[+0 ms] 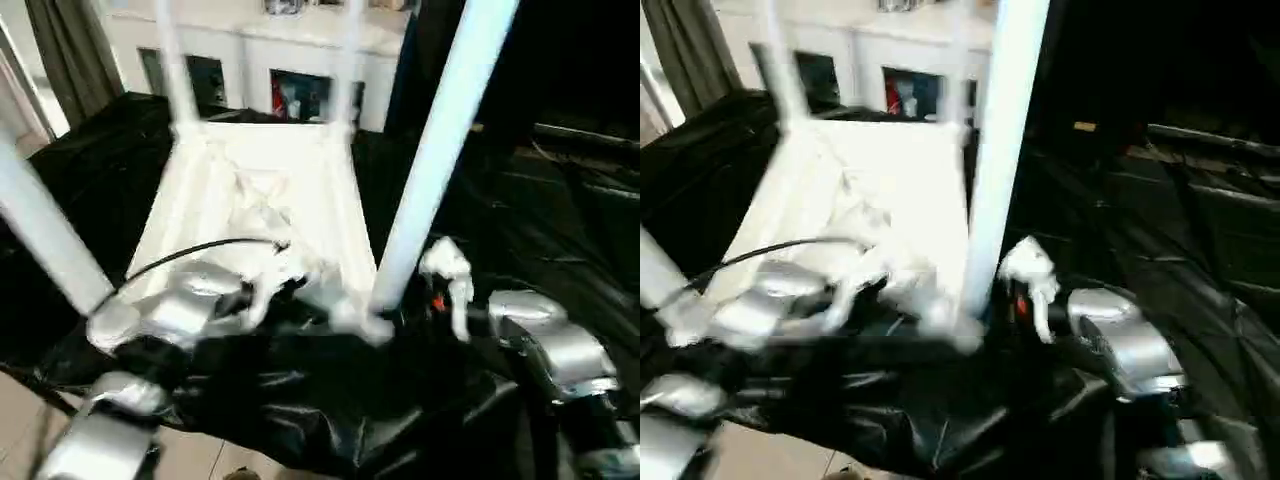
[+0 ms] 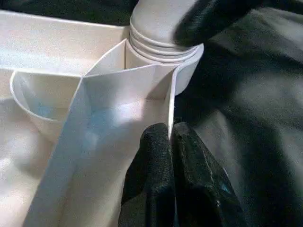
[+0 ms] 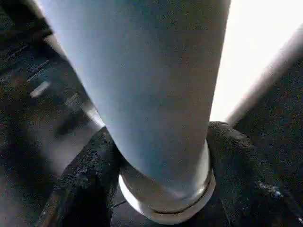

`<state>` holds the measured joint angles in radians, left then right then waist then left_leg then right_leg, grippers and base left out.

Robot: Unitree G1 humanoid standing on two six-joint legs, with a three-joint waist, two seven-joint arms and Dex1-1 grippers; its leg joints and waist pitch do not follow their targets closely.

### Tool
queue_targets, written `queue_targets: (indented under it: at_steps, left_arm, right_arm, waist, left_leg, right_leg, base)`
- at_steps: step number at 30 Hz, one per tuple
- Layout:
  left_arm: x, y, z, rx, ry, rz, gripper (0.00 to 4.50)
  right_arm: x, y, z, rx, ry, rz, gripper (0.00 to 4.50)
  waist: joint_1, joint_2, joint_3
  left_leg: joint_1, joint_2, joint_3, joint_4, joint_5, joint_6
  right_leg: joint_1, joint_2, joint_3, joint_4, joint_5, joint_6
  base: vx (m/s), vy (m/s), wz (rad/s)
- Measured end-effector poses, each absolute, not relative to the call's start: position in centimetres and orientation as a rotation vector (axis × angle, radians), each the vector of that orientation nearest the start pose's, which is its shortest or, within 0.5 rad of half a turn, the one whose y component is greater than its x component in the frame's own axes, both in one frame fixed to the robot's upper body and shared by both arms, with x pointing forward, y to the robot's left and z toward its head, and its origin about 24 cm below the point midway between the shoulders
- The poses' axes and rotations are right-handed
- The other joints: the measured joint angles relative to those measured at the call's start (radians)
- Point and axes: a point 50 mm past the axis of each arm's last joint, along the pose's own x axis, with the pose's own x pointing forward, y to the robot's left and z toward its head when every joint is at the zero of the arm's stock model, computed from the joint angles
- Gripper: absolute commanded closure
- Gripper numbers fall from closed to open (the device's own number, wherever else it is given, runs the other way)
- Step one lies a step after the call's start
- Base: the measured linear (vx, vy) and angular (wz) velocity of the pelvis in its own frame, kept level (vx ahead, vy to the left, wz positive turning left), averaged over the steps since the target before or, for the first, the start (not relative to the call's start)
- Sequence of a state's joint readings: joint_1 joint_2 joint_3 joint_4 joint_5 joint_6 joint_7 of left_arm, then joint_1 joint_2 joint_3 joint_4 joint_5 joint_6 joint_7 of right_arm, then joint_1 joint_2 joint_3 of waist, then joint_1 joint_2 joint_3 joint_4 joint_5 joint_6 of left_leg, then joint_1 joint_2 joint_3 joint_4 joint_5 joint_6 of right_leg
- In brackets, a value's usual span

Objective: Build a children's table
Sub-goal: Rotate leg to tighten

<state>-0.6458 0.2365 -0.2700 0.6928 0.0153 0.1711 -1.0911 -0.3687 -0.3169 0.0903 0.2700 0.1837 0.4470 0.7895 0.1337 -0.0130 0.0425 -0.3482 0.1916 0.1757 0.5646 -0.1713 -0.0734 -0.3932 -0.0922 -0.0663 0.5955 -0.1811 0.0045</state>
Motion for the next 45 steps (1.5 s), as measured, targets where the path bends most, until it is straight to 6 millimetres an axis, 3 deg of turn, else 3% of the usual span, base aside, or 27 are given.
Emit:
queue_targets:
  at_steps: [4, 9, 13, 14, 17, 20, 26, 31, 33, 35, 40, 45]
  left_arm:
    - [33.3, 8.3, 4.0, 0.263, 0.451, -1.13, 4.5]
    - [33.8, 6.5, 3.8, 0.243, 0.446, -1.033, 4.5]
    - [33.9, 6.0, 3.7, 0.245, 0.439, -1.012, 4.5]
    - [33.9, 5.9, 3.7, 0.246, 0.439, -1.016, 4.5]
    - [33.8, 6.2, 3.8, 0.26, 0.442, -1.041, 4.5]
    - [33.8, 7.1, 3.9, 0.27, 0.443, -1.069, 4.5]
    - [33.1, 9.7, 4.2, 0.269, 0.449, -1.18, 4.5]
    - [31.7, 11.5, 4.3, 0.263, 0.48, -1.354, 4.5]
    - [31.0, 12.2, 4.3, 0.26, 0.508, -1.433, 4.5]
    - [30.7, 12.6, 4.5, 0.272, 0.53, -1.466, 4.5]
    - [30.2, 13.0, 4.7, 0.272, 0.553, -1.515, 4.5]
    - [30.1, 13.2, 4.6, 0.267, 0.552, -1.52, 4.5]
  right_arm:
    - [31.5, -14.1, 4.2, 0.018, 0.394, 0.593, 2.1]
    - [32.6, -12.9, 4.1, 0.042, 0.376, 0.378, 2.1]
    - [32.8, -12.6, 4.4, 0.006, 0.346, 0.343, 2.1]
    - [32.7, -12.6, 4.4, 0.005, 0.342, 0.346, 1.64]
    - [32.7, -12.4, 4.5, 0.019, 0.335, 0.392, 1.64]
    - [32.5, -12.5, 4.6, 0.018, 0.332, 0.462, 1.16]
    - [31.3, -13.3, 5.2, -0.084, 0.342, 0.736, 0.97]
    - [29.6, -13.8, 5.6, -0.122, 0.366, 0.988, 0.97]
    - [28.5, -13.7, 5.6, -0.112, 0.388, 1.115, 0.97]
    - [28.2, -13.9, 5.7, -0.124, 0.408, 1.173, 0.97]
    - [27.6, -14.1, 5.6, -0.147, 0.447, 1.267, 0.97]
    - [27.5, -14.1, 5.5, -0.153, 0.451, 1.269, 1.34]
  waist:
    - [-0.017, 0.002, -0.001]
    - [-0.024, 0.012, -0.008]
    - [-0.023, 0.016, -0.012]
    - [-0.023, 0.015, -0.012]
    - [-0.025, 0.015, -0.012]
    - [-0.032, 0.014, -0.012]
    - [-0.038, 0.015, -0.012]
    - [-0.02, 0.016, -0.011]
    - [0.0, 0.017, -0.01]
    - [0.009, 0.017, -0.01]
    - [0.012, 0.015, -0.009]
    - [0.011, 0.015, -0.009]
  left_leg:
    - [0.0, -0.001, -0.002, -0.001, 0.0, 0.0]
    - [-0.001, -0.002, -0.002, 0.0, 0.0, 0.0]
    - [0.0, -0.002, -0.002, -0.002, 0.0, 0.0]
    - [0.0, -0.002, -0.002, -0.004, 0.0, 0.0]
    - [0.0, -0.002, -0.002, -0.008, 0.0, 0.0]
    - [-0.001, -0.001, -0.002, -0.01, 0.0, 0.0]
    - [-0.003, -0.001, -0.002, -0.011, 0.0, -0.001]
    - [-0.004, -0.001, -0.002, -0.01, 0.0, -0.001]
    - [-0.004, 0.0, -0.001, -0.009, 0.0, -0.001]
    - [-0.005, 0.0, 0.0, -0.008, 0.0, 0.0]
    - [-0.006, 0.0, 0.001, -0.008, 0.0, 0.0]
    - [-0.006, 0.0, 0.0, -0.008, 0.0, -0.001]
  right_leg:
    - [0.0, 0.0, -0.001, -0.002, 0.0, 0.0]
    - [0.0, 0.0, 0.0, -0.003, 0.0, 0.0]
    - [0.005, 0.0, 0.0, -0.002, 0.0, 0.001]
    - [0.005, 0.0, 0.0, -0.003, 0.0, 0.001]
    - [0.003, 0.0, 0.0, -0.003, 0.0, 0.001]
    - [0.001, 0.001, -0.001, -0.002, 0.0, 0.001]
    - [-0.004, 0.002, -0.001, -0.003, 0.002, -0.003]
    - [-0.005, 0.001, -0.001, -0.002, 0.002, -0.004]
    - [-0.005, 0.001, 0.0, -0.002, 0.001, -0.004]
    - [-0.005, 0.001, 0.0, -0.001, 0.001, -0.005]
    - [-0.005, 0.0, 0.001, -0.001, 0.001, -0.004]
    - [-0.005, 0.0, 0.001, -0.001, 0.0, -0.003]
  base:
    - [0.0, 0.0, 0.0]
    - [0.0, 0.0, 0.0]
    - [0.0, 0.0, 0.0]
    - [0.0, 0.0, 0.0]
    - [0.0, 0.0, 0.0]
    - [0.0, 0.0, 0.0]
    - [0.0, 0.0, 0.0]
    - [0.0, 0.0, 0.0]
    - [0.0, 0.0, 0.0]
    - [0.0, 0.0, 0.0]
    - [0.0, 0.0, 0.0]
    - [0.0, 0.0, 0.0]
